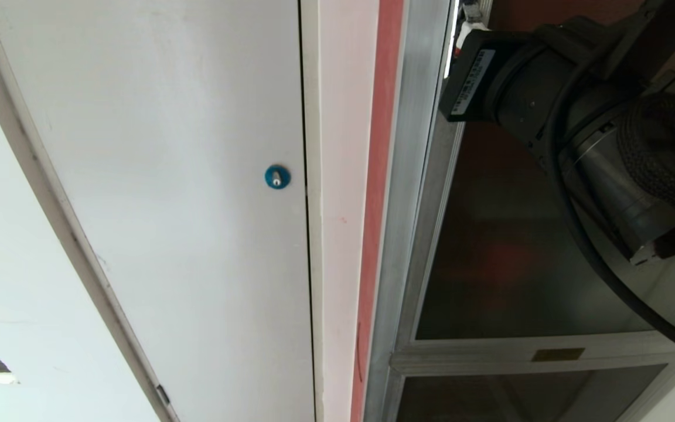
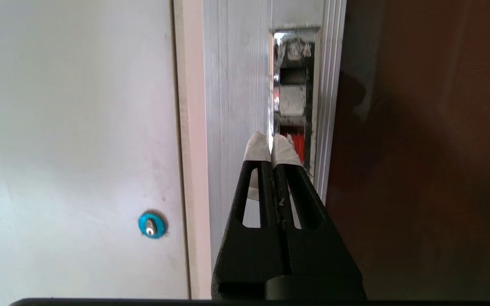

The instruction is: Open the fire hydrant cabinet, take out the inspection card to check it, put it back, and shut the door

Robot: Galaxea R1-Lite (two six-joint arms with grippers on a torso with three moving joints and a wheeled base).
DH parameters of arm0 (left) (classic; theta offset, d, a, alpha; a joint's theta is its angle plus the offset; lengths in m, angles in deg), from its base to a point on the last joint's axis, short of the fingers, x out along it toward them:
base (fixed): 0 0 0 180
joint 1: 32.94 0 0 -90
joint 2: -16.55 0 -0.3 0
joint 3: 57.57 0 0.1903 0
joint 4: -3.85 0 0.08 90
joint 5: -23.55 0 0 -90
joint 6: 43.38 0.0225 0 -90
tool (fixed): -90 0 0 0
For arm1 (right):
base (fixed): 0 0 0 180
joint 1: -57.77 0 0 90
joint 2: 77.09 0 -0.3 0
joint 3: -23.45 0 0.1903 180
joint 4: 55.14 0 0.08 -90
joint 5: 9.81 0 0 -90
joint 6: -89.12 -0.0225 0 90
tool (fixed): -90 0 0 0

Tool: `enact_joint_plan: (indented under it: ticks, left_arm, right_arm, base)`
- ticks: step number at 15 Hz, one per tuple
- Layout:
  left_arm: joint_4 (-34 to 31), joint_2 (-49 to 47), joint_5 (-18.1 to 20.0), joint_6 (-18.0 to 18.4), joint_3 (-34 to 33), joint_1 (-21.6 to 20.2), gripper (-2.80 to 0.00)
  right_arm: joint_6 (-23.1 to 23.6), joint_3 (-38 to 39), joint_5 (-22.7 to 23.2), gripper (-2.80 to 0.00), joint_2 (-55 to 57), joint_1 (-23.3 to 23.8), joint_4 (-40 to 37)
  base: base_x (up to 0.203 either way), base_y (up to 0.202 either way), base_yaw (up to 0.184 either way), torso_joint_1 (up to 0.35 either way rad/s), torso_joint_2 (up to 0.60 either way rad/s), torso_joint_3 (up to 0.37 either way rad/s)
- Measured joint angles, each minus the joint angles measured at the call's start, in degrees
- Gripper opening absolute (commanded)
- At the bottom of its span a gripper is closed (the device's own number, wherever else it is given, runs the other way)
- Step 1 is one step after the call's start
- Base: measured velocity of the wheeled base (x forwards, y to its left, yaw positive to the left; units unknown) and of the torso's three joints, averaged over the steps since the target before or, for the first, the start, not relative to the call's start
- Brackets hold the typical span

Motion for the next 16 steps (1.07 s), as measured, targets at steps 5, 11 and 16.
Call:
enact_joint_plan:
  ticks: [5,11,16]
  left_arm:
    - [0.0,0.0,0.0,0.0,0.0,0.0,-2.8]
    - [0.0,0.0,0.0,0.0,0.0,0.0,-2.8]
    - [0.0,0.0,0.0,0.0,0.0,0.0,-2.8]
  right_arm:
    - [0.2,2.8,-0.2,0.0,-2.3,0.0,0.2]
    - [0.4,0.2,-0.1,0.0,-1.6,0.2,-0.3]
    - [0.8,-2.8,-0.2,0.0,0.1,1.2,-1.9]
  base:
    - [0.0,0.0,0.0,0.0,0.0,0.0]
    - [0.0,0.0,0.0,0.0,0.0,0.0]
    - [0.0,0.0,0.0,0.0,0.0,0.0]
